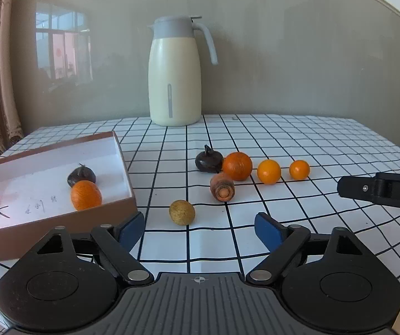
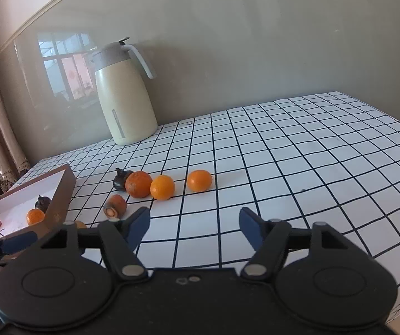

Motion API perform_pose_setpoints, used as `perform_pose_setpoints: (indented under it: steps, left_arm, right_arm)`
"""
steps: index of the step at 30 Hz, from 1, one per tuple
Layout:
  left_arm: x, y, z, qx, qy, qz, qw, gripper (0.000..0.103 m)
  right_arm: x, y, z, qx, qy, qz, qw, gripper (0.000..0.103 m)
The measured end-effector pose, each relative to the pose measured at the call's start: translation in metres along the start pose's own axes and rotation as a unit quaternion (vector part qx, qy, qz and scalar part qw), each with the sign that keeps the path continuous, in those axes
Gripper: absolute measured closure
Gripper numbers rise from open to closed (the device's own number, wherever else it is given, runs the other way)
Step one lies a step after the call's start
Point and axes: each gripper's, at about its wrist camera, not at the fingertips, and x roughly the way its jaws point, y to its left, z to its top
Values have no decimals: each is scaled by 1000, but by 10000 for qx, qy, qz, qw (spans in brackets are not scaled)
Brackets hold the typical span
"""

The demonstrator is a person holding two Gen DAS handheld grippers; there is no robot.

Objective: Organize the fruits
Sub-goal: 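Move both open tools back toward the remaining fruits on the table, then grasp the small brown round fruit with the left tool while the right tool grasps an orange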

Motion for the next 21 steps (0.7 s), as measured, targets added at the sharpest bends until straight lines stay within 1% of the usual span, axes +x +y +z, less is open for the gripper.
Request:
perform_pose_setpoints:
  steps: [1,2,3,4,6,11,13,15,17,20,21]
  left_arm:
    - [2,-1,0,-10,14,5,10000,20]
    - [5,-2,0,-19,27,10,10000,23]
    - [8,-3,0,-23,42,24,10000,27]
    - [11,-4,0,-31,71,40,10000,29]
    - [18,-5,1,-87,121,56,9999,31]
    - [30,-4,2,-190,139,175,9996,32]
    - [35,-3,3,-214,166,172,9995,34]
    - [42,-3,4,-234,224,152,9994,49]
    - [49,0,4,-326,305,140,9989,56]
    - [55,4,2,-399,338,146,9985,56]
    - [56,4,2,-390,341,146,9986,58]
  right_arm:
    - [1,-1,0,9,-1,6,10000,45]
    - [1,-2,0,13,-3,6,10000,45]
    - [2,-2,0,14,-4,3,10000,48]
    - [4,-3,0,15,7,3,10000,51]
    - [7,-3,1,27,34,23,10000,52]
    - [17,-3,5,36,43,57,10000,52]
    - [20,-2,6,25,39,77,10000,54]
    - [25,-1,8,23,45,90,9999,54]
    - [30,-1,9,30,63,109,9999,54]
    - [39,0,11,23,82,113,9999,54]
    - [41,1,11,23,92,117,9999,54]
